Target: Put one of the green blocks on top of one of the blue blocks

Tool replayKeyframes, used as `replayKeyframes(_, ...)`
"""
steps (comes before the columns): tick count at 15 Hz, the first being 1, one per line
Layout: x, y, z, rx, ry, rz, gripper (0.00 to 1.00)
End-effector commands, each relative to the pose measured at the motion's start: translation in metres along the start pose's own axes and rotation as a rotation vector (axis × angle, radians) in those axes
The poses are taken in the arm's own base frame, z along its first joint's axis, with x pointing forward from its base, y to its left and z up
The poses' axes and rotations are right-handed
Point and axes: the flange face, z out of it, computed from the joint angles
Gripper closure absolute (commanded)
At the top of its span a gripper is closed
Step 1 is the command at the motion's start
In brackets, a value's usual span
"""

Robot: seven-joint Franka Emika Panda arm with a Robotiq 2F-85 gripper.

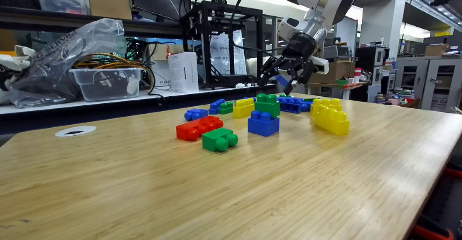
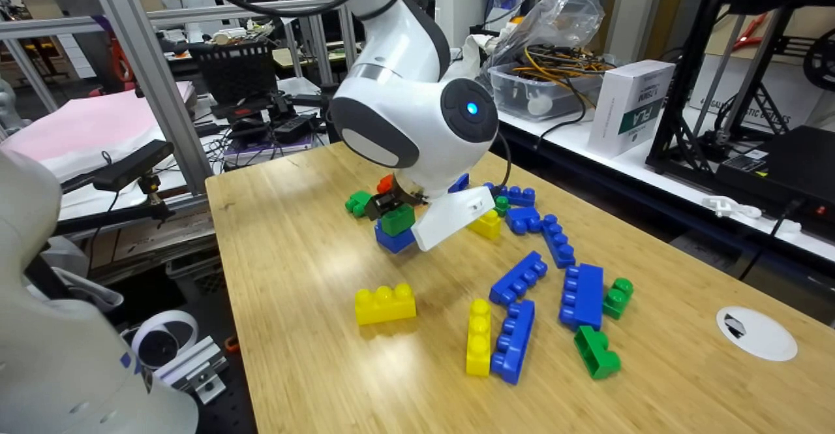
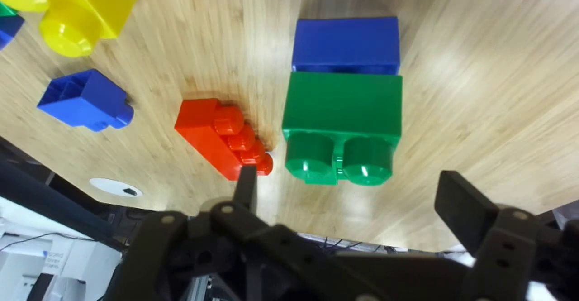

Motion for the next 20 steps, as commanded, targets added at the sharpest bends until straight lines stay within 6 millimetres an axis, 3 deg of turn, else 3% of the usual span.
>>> replayKeyframes(1,0.015,-0.009,-0.008,-0.047,-0.113,-0.020,0.00)
replayKeyframes(15,0.114,0.021,-0.053,-0.150,-0.424,0.266,0.00)
replayKeyframes(16,0.122,0.023,-0.054,-0.156,-0.444,0.284,0.25)
replayKeyframes(17,0.129,0.025,-0.055,-0.162,-0.467,0.299,0.26)
replayKeyframes(20,0.145,0.032,-0.050,-0.167,-0.508,0.363,0.48)
